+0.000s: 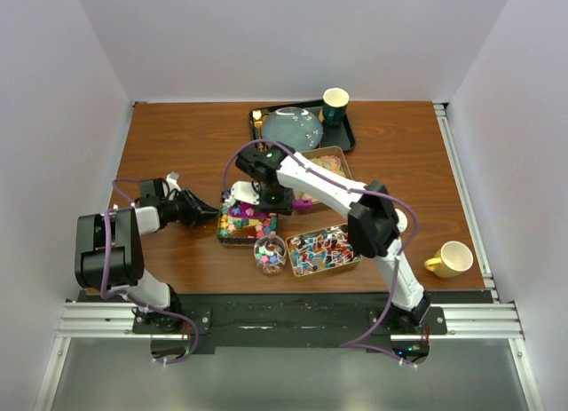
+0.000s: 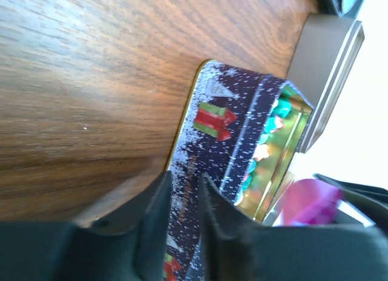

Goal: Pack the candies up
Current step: Scoop the fake candies from the storage box, then place the fake candies in the packing bottle.

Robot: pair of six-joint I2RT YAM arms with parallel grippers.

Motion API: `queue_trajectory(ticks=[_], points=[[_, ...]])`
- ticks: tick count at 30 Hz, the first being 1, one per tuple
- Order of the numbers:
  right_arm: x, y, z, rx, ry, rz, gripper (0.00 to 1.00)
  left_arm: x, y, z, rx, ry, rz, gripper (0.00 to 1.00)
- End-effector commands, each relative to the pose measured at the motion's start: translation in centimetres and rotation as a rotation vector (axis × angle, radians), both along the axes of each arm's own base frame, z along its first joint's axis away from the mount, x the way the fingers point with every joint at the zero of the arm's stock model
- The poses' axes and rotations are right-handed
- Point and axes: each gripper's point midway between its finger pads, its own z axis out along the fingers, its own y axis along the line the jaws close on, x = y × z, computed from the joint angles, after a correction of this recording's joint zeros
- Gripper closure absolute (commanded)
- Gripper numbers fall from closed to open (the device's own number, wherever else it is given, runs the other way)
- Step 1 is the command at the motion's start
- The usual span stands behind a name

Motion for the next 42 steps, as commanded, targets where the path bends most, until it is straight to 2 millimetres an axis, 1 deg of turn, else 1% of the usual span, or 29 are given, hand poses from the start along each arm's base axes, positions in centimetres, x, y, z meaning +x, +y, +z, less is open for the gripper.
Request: queue_trajectory(ticks=[1,2,3,5,6,7,8,9,10,13,14,15,17,18,21,23,26,29,30,32,34,38,42], points=[[1.7,-0.8,6.0,0.097,-0.160,0.044,1.00,1.6,0.7,2.9,0.015,-0.127,-0.018,0.66],[1.6,-1.2,6.3,0.093,-0.165,0.055,1.00,1.8,0.8,3.3,0.016,-0.143,-0.017,0.58],[1.4,-1.7,7.6,0.100,-0.186,0.081,1.00,1.9,0.9,3.8,0.019,-0.163,-0.017,0.55],[0.7,-2.6,7.9,0.085,-0.180,0.109,1.00,2.0,1.1,4.2,0.021,-0.180,-0.017,0.49],[0.4,-3.2,9.3,0.101,-0.201,0.141,1.00,2.2,1.3,4.5,0.027,-0.195,-0.015,0.48],[-0.1,-4.1,8.8,0.072,-0.192,0.155,1.00,2.2,1.5,4.6,0.032,-0.201,-0.011,0.47],[-0.4,-4.7,9.1,0.063,-0.201,0.168,1.00,2.3,1.6,4.7,0.034,-0.206,-0.009,0.46],[-0.7,-5.4,10.0,0.061,-0.217,0.198,1.00,2.4,1.9,4.9,0.038,-0.214,-0.003,0.45],[-1.2,-6.4,9.6,0.028,-0.209,0.210,1.00,2.5,2.1,5.1,0.043,-0.220,0.001,0.45],[-2.3,-8.2,10.1,-0.016,-0.216,0.270,1.00,2.7,2.8,5.4,0.052,-0.233,0.022,0.44],[-2.5,-8.8,10.3,-0.038,-0.225,0.283,1.00,2.9,3.0,5.5,0.058,-0.241,0.028,0.44],[-3.0,-8.8,10.5,-0.050,-0.232,0.319,1.00,3.0,3.4,5.5,0.065,-0.243,0.038,0.44],[-3.6,-9.9,11.0,-0.096,-0.253,0.350,1.00,3.1,3.7,5.6,0.074,-0.250,0.044,0.44],[-4.1,-9.8,11.0,-0.113,-0.258,0.381,1.00,3.3,4.1,5.6,0.084,-0.253,0.050,0.44],[-5.0,-10.4,11.2,-0.191,-0.271,0.430,1.00,3.4,4.5,5.7,0.097,-0.257,0.058,0.43],[-5.5,-10.9,11.0,-0.245,-0.261,0.449,1.00,3.4,4.7,5.8,0.098,-0.260,0.064,0.43],[-5.9,-11.1,10.9,-0.316,-0.263,0.485,1.00,3.5,5.2,5.9,0.112,-0.266,0.081,0.43],[-5.7,-11.7,11.0,-0.396,-0.277,0.504,1.00,3.3,5.5,5.8,0.122,-0.268,0.095,0.43],[-5.6,-11.5,10.8,-0.415,-0.278,0.504,1.00,3.0,5.4,5.7,0.120,-0.266,0.100,0.43],[-5.5,-11.9,11.3,-0.477,-0.292,0.516,1.00,3.0,5.4,5.9,0.111,-0.271,0.105,0.43],[-5.0,-11.9,11.6,-0.526,-0.322,0.520,1.00,3.0,5.3,6.1,0.104,-0.275,0.111,0.43],[-4.8,-11.5,12.3,-0.578,-0.360,0.539,1.00,3.4,5.4,6.8,0.101,-0.292,0.115,0.43],[-4.7,-11.5,12.9,-0.627,-0.386,0.538,1.00,3.4,5.3,7.0,0.096,-0.297,0.111,0.42]])
